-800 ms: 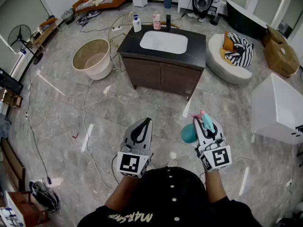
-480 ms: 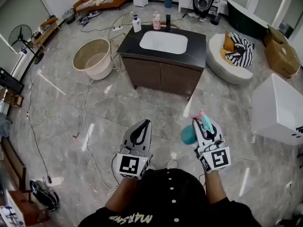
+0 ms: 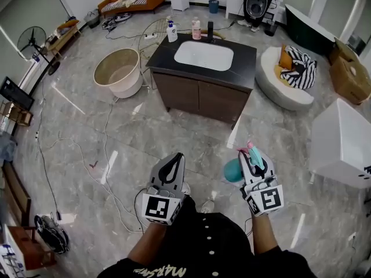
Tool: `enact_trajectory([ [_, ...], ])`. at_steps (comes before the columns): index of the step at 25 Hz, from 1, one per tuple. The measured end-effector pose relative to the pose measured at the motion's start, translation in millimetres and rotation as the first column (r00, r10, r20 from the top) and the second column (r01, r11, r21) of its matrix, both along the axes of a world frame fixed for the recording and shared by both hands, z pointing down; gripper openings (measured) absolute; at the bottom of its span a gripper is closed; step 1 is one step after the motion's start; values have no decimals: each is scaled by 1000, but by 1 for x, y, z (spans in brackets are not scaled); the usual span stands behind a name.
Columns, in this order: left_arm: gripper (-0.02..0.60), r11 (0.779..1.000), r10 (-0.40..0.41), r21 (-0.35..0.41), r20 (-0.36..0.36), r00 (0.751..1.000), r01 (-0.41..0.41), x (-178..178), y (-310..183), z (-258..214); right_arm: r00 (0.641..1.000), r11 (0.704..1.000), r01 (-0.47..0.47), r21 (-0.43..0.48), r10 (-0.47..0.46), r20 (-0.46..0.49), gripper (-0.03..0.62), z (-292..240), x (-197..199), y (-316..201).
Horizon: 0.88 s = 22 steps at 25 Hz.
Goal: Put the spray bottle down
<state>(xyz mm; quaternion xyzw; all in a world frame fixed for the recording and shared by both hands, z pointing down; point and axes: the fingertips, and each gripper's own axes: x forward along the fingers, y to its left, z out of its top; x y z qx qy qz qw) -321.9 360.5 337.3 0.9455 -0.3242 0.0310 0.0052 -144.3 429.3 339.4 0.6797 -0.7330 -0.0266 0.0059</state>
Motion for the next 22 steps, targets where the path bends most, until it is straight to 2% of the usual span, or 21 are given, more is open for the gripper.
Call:
enact_trajectory([
  [9,21,1000,16,-9,-9,1000,-16,31,-46,13,1000,1000,-16,-5,16,-9,98,12,26,-39],
  [16,21,1000,31,-1,-19,999,-31,63,-122,7,999,999,-38,7,38,-10,98,3,60,-108],
  [22,21,999,42,25,-37,998,-41,78,-195,-8,999,999,-44,29,44,-25,98,-13,73,-181],
])
